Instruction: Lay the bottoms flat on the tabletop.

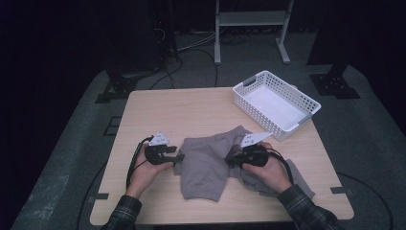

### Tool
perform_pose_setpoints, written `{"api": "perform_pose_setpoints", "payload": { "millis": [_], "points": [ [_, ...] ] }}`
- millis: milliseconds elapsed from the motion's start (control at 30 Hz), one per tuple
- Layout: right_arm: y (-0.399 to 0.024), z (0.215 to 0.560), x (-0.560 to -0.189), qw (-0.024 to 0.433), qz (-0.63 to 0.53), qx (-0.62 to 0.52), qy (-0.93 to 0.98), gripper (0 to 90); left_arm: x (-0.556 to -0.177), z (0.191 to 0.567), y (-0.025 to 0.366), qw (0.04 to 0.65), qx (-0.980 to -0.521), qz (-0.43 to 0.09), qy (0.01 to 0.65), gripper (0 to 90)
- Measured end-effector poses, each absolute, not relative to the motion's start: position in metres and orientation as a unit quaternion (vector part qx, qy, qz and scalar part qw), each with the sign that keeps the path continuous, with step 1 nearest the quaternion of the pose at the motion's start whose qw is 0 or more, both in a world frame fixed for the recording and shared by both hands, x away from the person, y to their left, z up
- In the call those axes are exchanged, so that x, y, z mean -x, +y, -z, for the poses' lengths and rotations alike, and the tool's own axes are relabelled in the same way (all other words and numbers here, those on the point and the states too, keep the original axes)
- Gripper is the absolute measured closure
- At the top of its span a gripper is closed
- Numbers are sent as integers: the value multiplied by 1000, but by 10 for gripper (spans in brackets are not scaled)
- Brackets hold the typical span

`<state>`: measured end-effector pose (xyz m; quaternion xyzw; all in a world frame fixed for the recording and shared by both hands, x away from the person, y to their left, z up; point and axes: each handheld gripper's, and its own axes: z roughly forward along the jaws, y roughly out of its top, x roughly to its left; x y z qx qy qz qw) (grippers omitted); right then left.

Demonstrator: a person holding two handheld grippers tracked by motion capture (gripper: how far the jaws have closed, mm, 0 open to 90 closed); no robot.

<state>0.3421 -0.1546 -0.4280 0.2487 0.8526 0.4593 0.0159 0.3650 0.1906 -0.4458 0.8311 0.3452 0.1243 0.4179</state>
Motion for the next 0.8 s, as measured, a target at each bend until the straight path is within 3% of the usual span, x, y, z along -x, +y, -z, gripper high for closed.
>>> {"api": "perform_pose_setpoints", "payload": {
  "millis": [500,567,633,700,800],
  "points": [
    [-154,460,-260,-69,-383,-178,904,895,-362,445,183,412,-837,-128,336,460],
    [-157,462,-257,-63,-376,-178,907,867,-362,446,181,409,-840,-127,333,460],
    [-160,459,-257,-40,-383,-179,905,703,-361,446,178,407,-842,-129,331,458],
    [-162,448,-257,-13,-407,-181,895,680,-360,446,177,405,-843,-129,329,458],
    [-159,431,-257,16,-437,-173,883,727,-360,447,175,404,-843,-130,329,458]
  ]
}}
